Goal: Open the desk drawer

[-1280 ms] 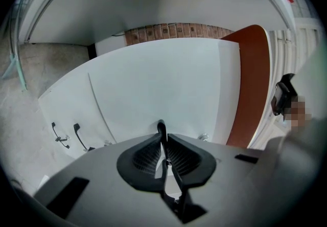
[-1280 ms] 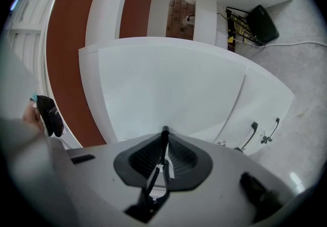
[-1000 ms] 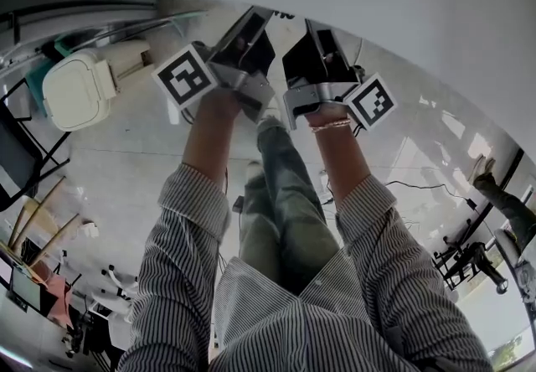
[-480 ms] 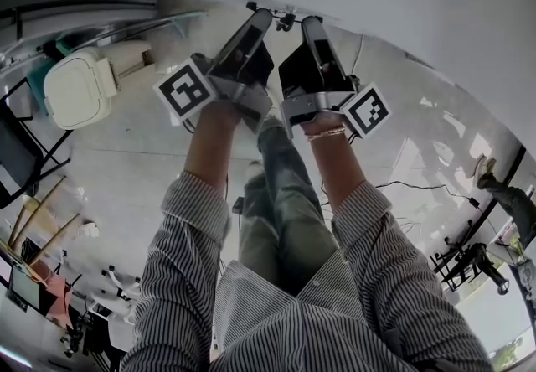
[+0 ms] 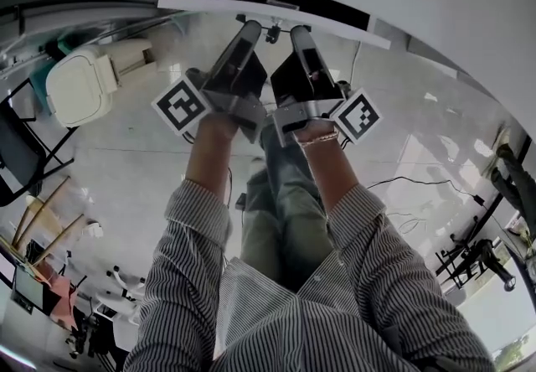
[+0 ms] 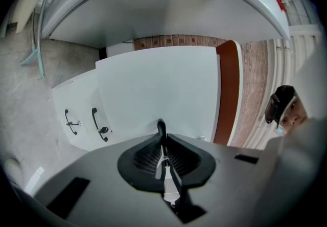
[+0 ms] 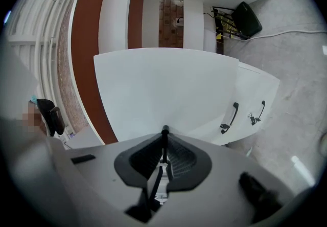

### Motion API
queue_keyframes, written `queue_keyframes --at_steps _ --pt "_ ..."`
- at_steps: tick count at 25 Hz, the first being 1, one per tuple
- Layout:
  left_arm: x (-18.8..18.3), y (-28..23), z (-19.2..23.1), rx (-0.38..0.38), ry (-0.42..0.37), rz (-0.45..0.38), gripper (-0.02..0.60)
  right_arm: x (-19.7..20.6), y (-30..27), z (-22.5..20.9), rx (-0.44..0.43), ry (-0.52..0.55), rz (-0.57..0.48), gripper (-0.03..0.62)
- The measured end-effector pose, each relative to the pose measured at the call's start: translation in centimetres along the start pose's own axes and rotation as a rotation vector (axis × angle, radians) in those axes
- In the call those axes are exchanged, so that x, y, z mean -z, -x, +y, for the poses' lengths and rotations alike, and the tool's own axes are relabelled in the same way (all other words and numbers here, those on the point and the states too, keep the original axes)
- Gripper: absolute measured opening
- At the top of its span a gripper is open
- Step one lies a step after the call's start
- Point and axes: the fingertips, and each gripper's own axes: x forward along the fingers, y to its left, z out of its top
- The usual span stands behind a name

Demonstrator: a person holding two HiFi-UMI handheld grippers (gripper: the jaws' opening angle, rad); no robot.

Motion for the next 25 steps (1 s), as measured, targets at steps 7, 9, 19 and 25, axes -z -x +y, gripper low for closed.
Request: queue_keyframes --at_steps 7,9,19,25 --pt "0.9 1.6 0.2 -0.028 -0.001 -0.001 0.038 1.0 1.5 0.0 0.005 -0.016 -0.002 0.038" --pt "1.3 2.2 0.3 -0.037 0.0 0.002 0.038 1.3 2.0 0.0 0.011 -0.018 0.004 0.038" --pt "2.8 4.7 0.1 -0.058 0.029 -0.015 0.038 2.9 4.4 0.1 0.035 -0.045 0.004 0.038" --pt "3.4 5.8 0.3 -0.058 0.033 0.012 0.038 3.8 5.3 -0.2 0.038 -0.049 0.041 0.038"
